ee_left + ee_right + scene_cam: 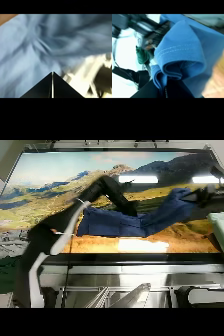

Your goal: Fold the shirts.

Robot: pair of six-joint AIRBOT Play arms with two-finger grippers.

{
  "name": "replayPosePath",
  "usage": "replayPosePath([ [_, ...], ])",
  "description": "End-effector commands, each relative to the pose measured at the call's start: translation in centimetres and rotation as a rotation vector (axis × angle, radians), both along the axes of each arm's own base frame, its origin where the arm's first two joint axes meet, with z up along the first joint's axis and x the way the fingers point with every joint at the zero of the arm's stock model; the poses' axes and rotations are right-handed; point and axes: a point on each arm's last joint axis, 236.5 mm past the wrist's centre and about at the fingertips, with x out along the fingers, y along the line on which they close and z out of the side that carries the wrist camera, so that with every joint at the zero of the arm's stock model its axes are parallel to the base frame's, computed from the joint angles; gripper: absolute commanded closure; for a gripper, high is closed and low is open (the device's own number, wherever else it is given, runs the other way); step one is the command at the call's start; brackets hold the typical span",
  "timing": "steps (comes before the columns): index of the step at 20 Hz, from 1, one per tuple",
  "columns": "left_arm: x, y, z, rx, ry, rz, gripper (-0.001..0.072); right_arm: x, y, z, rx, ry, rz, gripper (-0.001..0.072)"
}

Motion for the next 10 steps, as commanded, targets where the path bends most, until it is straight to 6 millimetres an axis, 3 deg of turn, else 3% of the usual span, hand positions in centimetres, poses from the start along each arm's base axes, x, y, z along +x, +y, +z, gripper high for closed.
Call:
replayPosePath([
  [1, -0.4, 8.6, 9.4, -0.017, -0.072, -0.025, 0.0688, 0.7, 9.7, 1.7, -0.036, -0.087, 0.084, 0.0691],
  [3, -1.2, 14.5, 13.5, -0.017, -0.100, 0.070, 0.0689, 0.5, 18.0, 0.6, -0.074, -0.138, 0.142, 0.0691],
  [5, -2.7, 19.3, 16.0, -0.020, -0.131, 0.187, 0.0689, 0.6, 25.9, -1.7, -0.111, -0.188, 0.133, 0.0691],
  [8, -5.3, 24.4, 16.7, -0.025, -0.194, 0.348, 0.0688, 2.2, 34.6, -8.4, -0.196, -0.219, -0.013, 0.0672],
  [9, -6.3, 25.5, 16.3, -0.023, -0.198, 0.395, 0.0688, 2.4, 36.6, -10.1, -0.184, -0.187, -0.077, 0.0491],
  [10, -7.4, 26.6, 15.5, -0.019, -0.191, 0.445, 0.0689, 2.4, 38.2, -11.3, -0.167, -0.161, -0.123, 0.0264],
])
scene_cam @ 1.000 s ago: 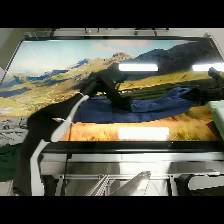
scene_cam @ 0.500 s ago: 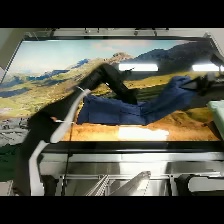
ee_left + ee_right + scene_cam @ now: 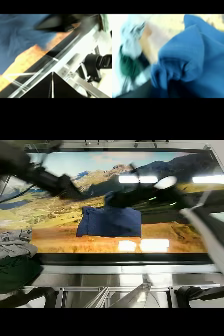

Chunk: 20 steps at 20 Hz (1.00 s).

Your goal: Fold the shirts.

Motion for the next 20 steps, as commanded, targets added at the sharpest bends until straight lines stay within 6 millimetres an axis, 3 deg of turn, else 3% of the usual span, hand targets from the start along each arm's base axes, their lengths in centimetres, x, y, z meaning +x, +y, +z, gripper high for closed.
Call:
replayPosePath([
  [1, -3.7, 4.5, -1.4, -0.003, -0.021, 0.179, 0.0689, 1.1, 6.8, -4.9, -0.001, -0.014, -0.207, 0.0195],
  [3, -5.2, 5.8, -3.0, -0.003, -0.010, 0.242, 0.0689, 0.5, 6.7, -3.8, 0.021, -0.045, -0.138, 0.0196],
  [5, -6.1, 6.6, -3.9, 0.000, -0.033, 0.285, 0.0689, -0.4, 4.9, -0.2, 0.082, -0.111, 0.002, 0.0205],
  [7, -7.0, 7.3, -4.3, 0.008, -0.068, 0.314, 0.0689, 0.2, 0.5, 2.9, 0.090, -0.139, 0.056, 0.0382],
  [9, -7.4, 7.8, -4.6, 0.010, -0.089, 0.354, 0.0689, 2.0, -6.8, 4.0, -0.003, -0.097, 0.003, 0.0347],
  [12, -7.0, 8.6, -5.1, 0.014, -0.122, 0.421, 0.0690, 1.7, -18.1, 2.0, -0.216, 0.065, -0.116, 0.0347],
  [13, -6.9, 8.8, -5.1, 0.015, -0.131, 0.436, 0.0690, 0.9, -21.6, 0.1, -0.286, 0.161, -0.194, 0.0299],
  [14, -6.6, 8.9, -5.1, 0.015, -0.144, 0.448, 0.0688, -0.3, -24.2, -2.2, -0.344, 0.250, -0.260, 0.0070],
  [15, -6.4, 9.0, -4.9, 0.014, -0.153, 0.457, 0.0636, -1.7, -25.8, -4.8, -0.376, 0.336, -0.302, 0.0018],
  [16, -6.3, 9.0, -4.9, 0.014, -0.154, 0.458, 0.0394, -2.7, -26.2, -7.1, -0.373, 0.396, -0.328, 0.0018],
  [18, -6.1, 8.9, -4.7, 0.005, -0.161, 0.464, 0.0078, -4.0, -25.0, -10.8, -0.321, 0.472, -0.355, 0.0018],
  [19, -6.2, 8.9, -4.8, 0.006, -0.159, 0.464, -0.0008, -4.4, -23.7, -11.9, -0.277, 0.493, -0.346, 0.0018],
  [20, -6.2, 8.9, -4.8, 0.006, -0.158, 0.463, -0.0009, -4.6, -22.3, -12.6, -0.237, 0.505, -0.321, 0.0019],
])
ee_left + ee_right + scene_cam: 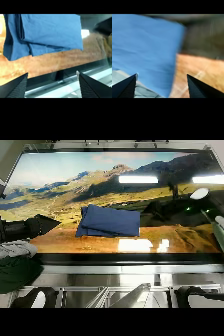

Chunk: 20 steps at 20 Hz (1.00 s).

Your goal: Fold the shirts.

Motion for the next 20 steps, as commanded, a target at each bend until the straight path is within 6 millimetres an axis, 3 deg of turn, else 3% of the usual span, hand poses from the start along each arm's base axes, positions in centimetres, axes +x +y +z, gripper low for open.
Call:
replayPosePath([
  [1, 0.2, 0.1, 0.1, -0.001, -0.011, 0.012, -0.0009, -2.0, 2.2, -3.9, 0.087, 0.094, -0.035, 0.0020],
  [5, 0.1, 0.1, 0.0, -0.001, -0.008, 0.008, -0.0008, -1.3, 7.7, -4.9, 0.187, 0.069, -0.033, 0.0019],
  [9, 0.1, 0.1, 0.0, -0.002, -0.007, 0.007, 0.0008, 1.0, 10.9, -3.0, 0.341, 0.001, -0.107, 0.0031],
  [10, 0.1, 0.1, 0.0, -0.002, -0.007, 0.007, 0.0008, 1.3, 11.0, -2.6, 0.362, 0.002, -0.122, 0.0134],
  [11, 0.1, 0.1, 0.0, -0.002, -0.007, 0.008, 0.0008, 1.5, 11.2, -2.0, 0.391, -0.005, -0.128, 0.0590],
  [12, 0.2, 0.1, 0.0, -0.001, -0.009, 0.010, 0.0008, 1.7, 11.4, -1.4, 0.422, -0.002, -0.137, 0.0666],
  [14, 0.2, 0.1, 0.1, -0.001, -0.009, 0.010, 0.0008, 2.1, 11.2, 0.0, 0.454, -0.026, -0.140, 0.0691],
  [16, 0.3, 0.2, 0.1, 0.000, -0.013, 0.015, 0.0008, 3.4, 9.5, 2.2, 0.464, -0.093, -0.162, 0.0691],
  [17, 0.4, 0.2, 0.1, 0.001, -0.016, 0.018, 0.0008, 4.5, 7.7, 4.1, 0.473, -0.143, -0.193, 0.0692],
  [19, 0.7, 0.4, 0.2, 0.003, -0.025, 0.029, 0.0008, 6.2, 1.4, 8.4, 0.427, -0.253, -0.277, 0.0692],
  [20, 0.8, 0.5, 0.2, 0.005, -0.031, 0.035, 0.0008, 6.2, -3.3, 9.9, 0.350, -0.286, -0.340, 0.0693],
])
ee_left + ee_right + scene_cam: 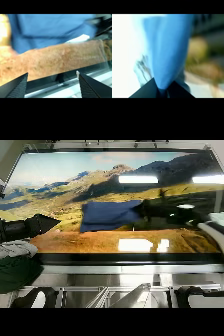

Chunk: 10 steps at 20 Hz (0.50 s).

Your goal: Fold the shirts.

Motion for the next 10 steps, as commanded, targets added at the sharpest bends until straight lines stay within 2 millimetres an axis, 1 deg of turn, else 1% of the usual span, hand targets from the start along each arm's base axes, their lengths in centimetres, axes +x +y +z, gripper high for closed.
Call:
replayPosePath([
  [1, 0.6, 0.4, 0.2, 0.006, -0.020, 0.024, 0.0008, 0.3, -13.0, 5.3, -0.172, -0.058, -0.222, 0.0692],
  [2, 0.8, 0.5, 0.2, 0.007, -0.025, 0.030, 0.0008, -1.0, -19.2, 6.3, -0.286, -0.042, -0.344, 0.0692],
  [3, 0.9, 0.5, 0.2, 0.008, -0.029, 0.034, 0.0008, -3.0, -25.3, 7.3, -0.395, -0.021, -0.481, 0.0693],
  [4, 1.0, 0.6, 0.3, 0.009, -0.032, 0.038, 0.0008, -6.2, -31.8, 8.4, -0.510, 0.016, -0.647, 0.0693],
  [5, 1.1, 0.6, 0.3, 0.010, -0.034, 0.041, 0.0008, -10.2, -37.7, 9.2, -0.612, 0.072, -0.815, 0.0693],
  [6, 1.1, 0.7, 0.3, 0.010, -0.037, 0.044, 0.0008, -14.3, -42.1, 9.7, -0.693, 0.133, -0.958, 0.0693],
  [7, 1.2, 0.7, 0.3, 0.011, -0.039, 0.047, 0.0008, -19.0, -45.5, 9.6, -0.770, 0.220, -1.069, 0.0692],
  [8, 1.2, 0.7, 0.3, 0.011, -0.038, 0.046, 0.0008, -22.9, -47.5, 8.8, -0.809, 0.315, -1.131, 0.0693],
  [9, 1.2, 0.7, 0.3, 0.012, -0.038, 0.046, 0.0008, -26.3, -48.5, 7.2, -0.824, 0.429, -1.163, 0.0693],
  [10, 1.2, 0.7, 0.3, 0.013, -0.039, 0.046, 0.0008, -28.4, -48.7, 5.2, -0.815, 0.530, -1.174, 0.0692],
])
